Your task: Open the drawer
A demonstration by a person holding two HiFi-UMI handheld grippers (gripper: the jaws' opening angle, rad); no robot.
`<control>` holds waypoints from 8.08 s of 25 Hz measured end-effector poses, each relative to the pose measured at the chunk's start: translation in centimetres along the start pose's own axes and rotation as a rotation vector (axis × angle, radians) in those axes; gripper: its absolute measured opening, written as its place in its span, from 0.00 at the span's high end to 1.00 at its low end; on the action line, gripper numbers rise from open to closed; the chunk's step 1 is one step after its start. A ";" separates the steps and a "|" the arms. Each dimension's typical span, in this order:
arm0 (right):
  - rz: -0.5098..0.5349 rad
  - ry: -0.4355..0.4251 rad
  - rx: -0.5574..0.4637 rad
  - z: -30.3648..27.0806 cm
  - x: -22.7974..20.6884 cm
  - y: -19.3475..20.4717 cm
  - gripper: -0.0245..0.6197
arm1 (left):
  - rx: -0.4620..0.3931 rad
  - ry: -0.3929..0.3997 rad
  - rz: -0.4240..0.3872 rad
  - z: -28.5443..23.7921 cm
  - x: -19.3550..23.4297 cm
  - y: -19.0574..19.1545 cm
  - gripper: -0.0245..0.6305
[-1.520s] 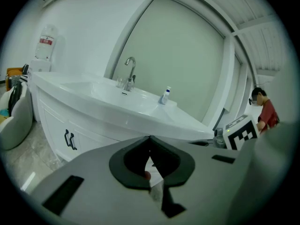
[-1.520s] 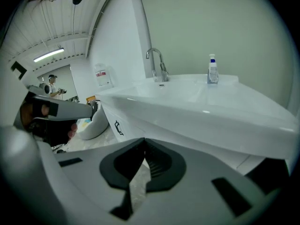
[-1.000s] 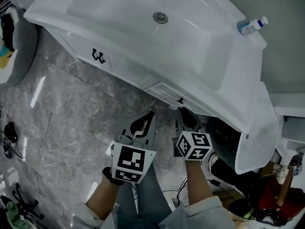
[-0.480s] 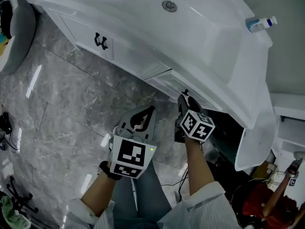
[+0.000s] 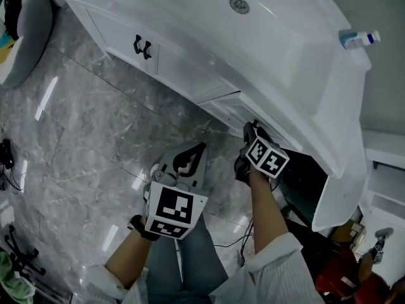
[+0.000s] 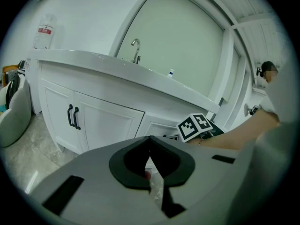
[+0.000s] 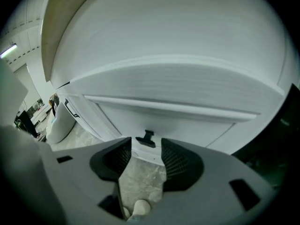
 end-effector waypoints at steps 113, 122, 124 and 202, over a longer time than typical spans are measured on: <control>0.655 -0.079 -0.049 6.8 3.9 10.6 0.89 | 0.086 0.062 -0.031 -0.5 -3.0 2.2 0.94; 0.546 -0.061 -0.012 8.1 3.9 11.2 0.89 | 0.073 0.040 -0.034 1.2 -3.0 2.2 0.94; 0.548 -0.071 -0.013 9.0 4.2 11.2 0.89 | 0.065 0.036 -0.039 1.6 -3.1 1.9 0.94; 0.323 -0.660 -0.526 42.9 7.2 -17.1 0.95 | -0.261 0.156 -0.245 14.6 -18.5 -24.1 0.94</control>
Point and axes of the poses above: the fingertips, and each gripper's own axes: z backward along the fingers, x to its left, y out of its underside, the point moved 9 cm from there along z, backward along the fingers, and after that the axes turned 5 degrees about y, right-handed, at the moved point
